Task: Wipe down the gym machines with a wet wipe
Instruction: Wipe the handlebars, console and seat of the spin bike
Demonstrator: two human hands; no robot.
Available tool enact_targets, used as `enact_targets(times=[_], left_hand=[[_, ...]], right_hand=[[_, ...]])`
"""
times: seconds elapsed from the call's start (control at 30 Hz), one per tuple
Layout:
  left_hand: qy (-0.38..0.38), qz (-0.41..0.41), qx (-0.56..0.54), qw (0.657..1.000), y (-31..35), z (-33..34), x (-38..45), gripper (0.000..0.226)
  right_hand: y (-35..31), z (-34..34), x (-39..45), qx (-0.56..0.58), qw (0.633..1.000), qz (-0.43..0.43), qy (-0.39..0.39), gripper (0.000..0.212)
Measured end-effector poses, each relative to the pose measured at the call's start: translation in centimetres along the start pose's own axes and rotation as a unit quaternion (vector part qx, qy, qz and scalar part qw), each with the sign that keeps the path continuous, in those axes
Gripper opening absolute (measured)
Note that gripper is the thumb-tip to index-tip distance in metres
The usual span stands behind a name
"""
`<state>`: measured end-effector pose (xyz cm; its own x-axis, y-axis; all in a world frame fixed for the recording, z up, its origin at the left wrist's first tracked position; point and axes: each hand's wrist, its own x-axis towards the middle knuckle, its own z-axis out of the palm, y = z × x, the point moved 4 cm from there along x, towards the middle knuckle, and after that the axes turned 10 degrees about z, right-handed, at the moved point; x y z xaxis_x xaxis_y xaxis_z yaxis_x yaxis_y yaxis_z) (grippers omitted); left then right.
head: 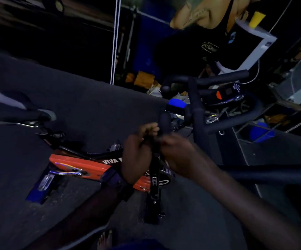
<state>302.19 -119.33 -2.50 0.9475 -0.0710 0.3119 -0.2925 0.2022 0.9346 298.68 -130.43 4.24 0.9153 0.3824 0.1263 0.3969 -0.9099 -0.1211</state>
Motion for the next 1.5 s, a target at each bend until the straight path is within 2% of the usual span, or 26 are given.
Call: enact_targets(times=[0.1, 0.17, 0.27, 0.3, 0.33, 0.4, 0.5, 0.6, 0.67, 0.7, 0.73, 0.77, 0.83, 0.87, 0.9, 0.93, 0.97, 1.03, 1.07, 1.1, 1.17, 1.23, 1.3, 1.37, 1.43, 1.5], left_hand=[[0.042, -0.043, -0.03, 0.998, 0.1, 0.0, 0.3, 0.03], [0.037, -0.048, -0.035, 0.998, 0.6, 0.0, 0.6, 0.032], [-0.008, -0.039, -0.034, 0.999, 1.0, 0.1, 0.0, 0.036], [-0.014, -0.037, -0.027, 0.999, 0.9, 0.0, -0.2, 0.037], [-0.015, -0.038, -0.02, 0.999, 0.5, 0.0, -0.1, 0.036], [-0.014, -0.043, -0.009, 0.999, 0.2, 0.1, 0.0, 0.032], [-0.017, -0.053, -0.006, 0.998, 0.8, 0.1, 0.5, 0.026], [-0.026, -0.052, -0.006, 0.998, 0.9, 0.1, 0.7, 0.031], [-0.028, -0.043, 0.001, 0.999, 0.9, -0.1, 0.6, 0.042], [-0.034, -0.041, 0.008, 0.999, 0.9, 0.0, 0.6, 0.041], [-0.041, -0.043, 0.009, 0.998, 0.7, 0.2, 0.6, 0.037], [-0.045, -0.047, 0.009, 0.998, 0.6, 0.3, 0.6, 0.033], [-0.05, -0.043, 0.011, 0.998, 0.9, 0.4, 0.6, 0.028], [-0.049, -0.038, 0.016, 0.998, 0.9, 0.4, 0.7, 0.027], [-0.046, -0.039, 0.023, 0.998, 1.0, 0.4, 0.8, 0.027], [-0.046, -0.037, 0.029, 0.998, 0.9, 0.3, 0.8, 0.027], [-0.048, -0.032, 0.046, 0.997, 0.9, 0.3, 0.9, 0.028], [-0.063, -0.014, 0.088, 0.994, 1.1, 0.6, 1.0, 0.034], [-0.075, -0.006, 0.108, 0.991, 1.2, 1.0, 1.1, 0.038], [-0.083, 0.002, 0.128, 0.988, 1.4, 1.3, 1.3, 0.041], [-0.09, 0.023, 0.174, 0.98, 1.8, 1.8, 1.8, 0.04], [-0.099, 0.034, 0.207, 0.973, 1.8, 2.3, 2.4, 0.038], [-0.111, 0.035, 0.211, 0.97, 1.5, 2.6, 3.5, 0.039], [-0.122, 0.046, 0.216, 0.968, 1.2, 2.8, 4.6, 0.04], [-0.148, 0.073, 0.223, 0.961, 0.9, 3.0, 5.7, 0.039], [-0.193, 0.125, 0.23, 0.946, 1.0, 3.5, 6.9, 0.037]], right_hand=[[2.4, -0.9, 6.2, 0.022, 0.994, 0.097, 0.045, 0.014], [2.0, -1.2, 4.6, 0.058, 0.993, 0.089, 0.045, 0.015], [-1.0, -0.8, -1.9, 0.101, 0.994, 0.037, -0.008, 0.021], [-0.8, -0.5, -2.3, 0.095, 0.995, 0.033, 0.0, 0.02], [0.1, -0.5, -1.3, 0.086, 0.994, 0.054, 0.039, 0.018], [2.8, -1.1, 3.1, 0.098, 0.976, 0.152, 0.125, 0.02], [5.5, -1.5, 7.3, 0.128, 0.945, 0.243, 0.179, 0.023], [4.9, -0.2, 3.3, 0.137, 0.928, 0.301, 0.17, 0.018], [4.5, 0.8, 0.4, 0.124, 0.925, 0.338, 0.122, 0.017], [4.8, 1.4, 0.2, 0.154, 0.915, 0.363, 0.089, 0.019], [5.5, 1.8, 1.1, 0.234, 0.884, 0.394, 0.087, 0.024], [6.1, 2.3, 2.4, 0.35, 0.831, 0.422, 0.089, 0.027], [5.9, 2.4, 5.0, 0.551, 0.701, 0.446, 0.079, 0.019], [5.7, 2.4, 5.9, 0.607, 0.657, 0.441, 0.077, 0.015], [5.6, 2.5, 6.2, 0.626, 0.638, 0.443, 0.074, 0.014], [5.4, 2.5, 5.9, 0.63, 0.642, 0.433, 0.064, 0.016], [5.4, 2.4, 5.1, 0.6, 0.671, 0.43, 0.065, 0.02], [5.6, 1.9, 2.8, 0.437, 0.791, 0.425, 0.06, 0.026], [5.4, 1.8, 1.7, 0.348, 0.838, 0.418, 0.04, 0.024], [4.9, 1.8, 0.7, 0.269, 0.877, 0.399, 0.004, 0.021], [3.7, 1.4, -0.9, 0.113, 0.932, 0.344, -0.036, 0.017], [2.9, 0.7, -2.5, 0.007, 0.956, 0.291, -0.03, 0.026], [2.6, -0.2, -4.1, -0.036, 0.97, 0.237, -0.028, 0.041], [3.4, -0.9, -6.1, -0.052, 0.97, 0.232, -0.042, 0.034], [3.9, -2.3, -7.7, -0.061, 0.961, 0.264, -0.048, 0.019], [4.3, -3.0, -8.0, -0.086, 0.952, 0.293, -0.033, 0.017]])
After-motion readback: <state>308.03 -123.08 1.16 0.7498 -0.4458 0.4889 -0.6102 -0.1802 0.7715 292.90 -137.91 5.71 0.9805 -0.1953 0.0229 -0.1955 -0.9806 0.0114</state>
